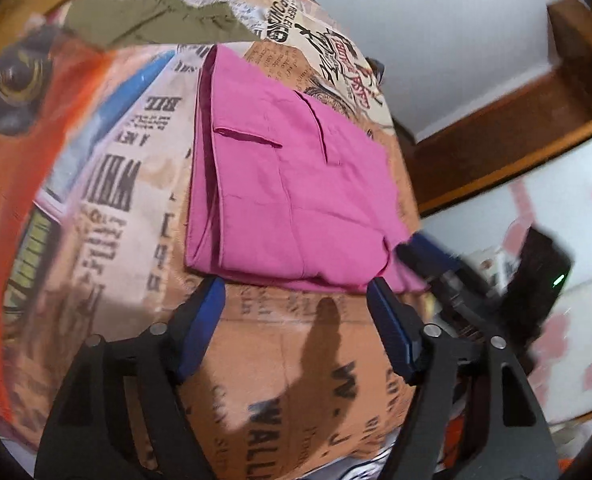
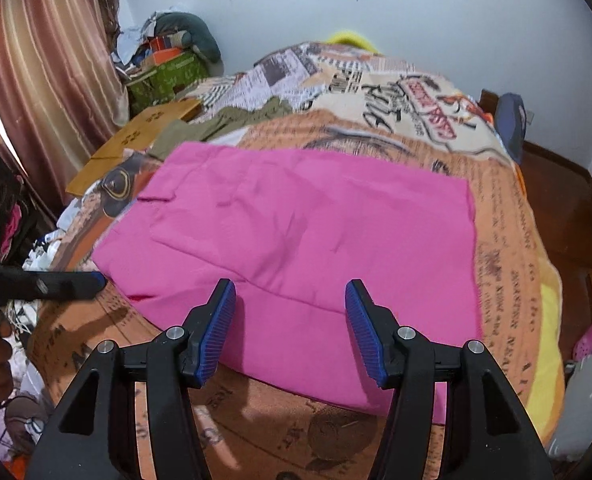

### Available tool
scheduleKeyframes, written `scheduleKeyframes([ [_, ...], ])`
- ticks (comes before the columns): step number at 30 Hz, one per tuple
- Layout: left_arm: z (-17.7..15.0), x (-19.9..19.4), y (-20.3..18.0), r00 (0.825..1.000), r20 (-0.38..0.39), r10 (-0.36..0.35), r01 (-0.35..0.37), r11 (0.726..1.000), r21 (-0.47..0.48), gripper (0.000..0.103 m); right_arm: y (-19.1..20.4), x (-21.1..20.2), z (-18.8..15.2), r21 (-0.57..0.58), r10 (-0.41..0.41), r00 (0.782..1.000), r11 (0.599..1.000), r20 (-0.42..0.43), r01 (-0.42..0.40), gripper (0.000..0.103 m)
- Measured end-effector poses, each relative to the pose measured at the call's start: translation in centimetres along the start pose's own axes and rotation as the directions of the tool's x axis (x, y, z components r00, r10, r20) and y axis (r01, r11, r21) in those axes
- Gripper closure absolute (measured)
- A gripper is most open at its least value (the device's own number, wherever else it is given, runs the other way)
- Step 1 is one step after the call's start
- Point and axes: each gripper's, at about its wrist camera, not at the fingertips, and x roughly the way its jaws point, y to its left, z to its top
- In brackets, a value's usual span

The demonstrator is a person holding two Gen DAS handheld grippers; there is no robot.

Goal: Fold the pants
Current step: 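Grasp the folded pants edge with the left gripper and lift it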

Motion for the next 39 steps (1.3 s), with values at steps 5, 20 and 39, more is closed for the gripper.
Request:
scheduleKeyframes([
  [5, 1.1, 1.1, 0.2, 1.0, 0.02, -0.025, 0.025, 0.999, -0.045, 0.031, -0.2, 1.0, -0.8, 0.019, 0.037, 0.999, 0.999, -0.022, -0.036, 0.05],
  [20, 4.9, 4.0, -1.7, 0.988, 0.063, 0.138, -0.141, 0.989, 0.044, 0.076, -0.6, 0.9, -0.9, 0.048, 0.085, 0.996, 0.995, -0.04, -0.083, 0.05],
  [39, 1.3, -3.4, -2.9, 0.881, 0.277, 0.383, -0.453, 0.852, 0.263, 0.079, 5.3, 2.5, 3.5, -0.014, 0.155, 0.987, 0.988, -0.048, -0.156, 0.05],
])
